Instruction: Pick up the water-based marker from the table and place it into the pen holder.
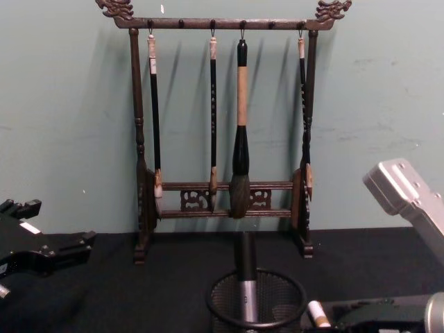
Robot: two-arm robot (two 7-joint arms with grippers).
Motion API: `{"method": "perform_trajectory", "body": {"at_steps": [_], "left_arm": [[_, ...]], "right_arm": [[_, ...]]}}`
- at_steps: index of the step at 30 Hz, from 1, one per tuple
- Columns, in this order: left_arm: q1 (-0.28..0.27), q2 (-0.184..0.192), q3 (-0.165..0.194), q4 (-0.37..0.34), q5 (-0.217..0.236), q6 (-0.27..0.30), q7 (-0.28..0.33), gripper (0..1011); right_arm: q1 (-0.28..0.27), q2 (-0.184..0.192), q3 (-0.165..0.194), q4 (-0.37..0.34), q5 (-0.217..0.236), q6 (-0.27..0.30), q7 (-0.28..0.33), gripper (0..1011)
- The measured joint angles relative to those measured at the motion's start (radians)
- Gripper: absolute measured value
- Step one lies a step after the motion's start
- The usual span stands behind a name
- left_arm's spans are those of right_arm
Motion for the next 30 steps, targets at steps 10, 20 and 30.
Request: {"method": "perform_trajectory", "body": {"at_steps": [10, 20, 30], "left_arm": [[0.000, 0.000, 0.000, 0.000, 0.000, 0.000, 0.000, 1001], [0.000, 0.000, 0.000, 0.000, 0.000, 0.000, 0.000, 1001], [0.000, 0.000, 0.000, 0.000, 0.000, 0.000, 0.000, 1001]], "right_arm": [[0.000, 0.000, 0.000, 0.000, 0.001, 0.001, -0.001, 570], [0.000, 0.000, 0.000, 0.000, 0.002, 0.002, -0.001, 246], [0.000, 0.000, 0.000, 0.000, 0.002, 0.002, -0.001, 178]]}}
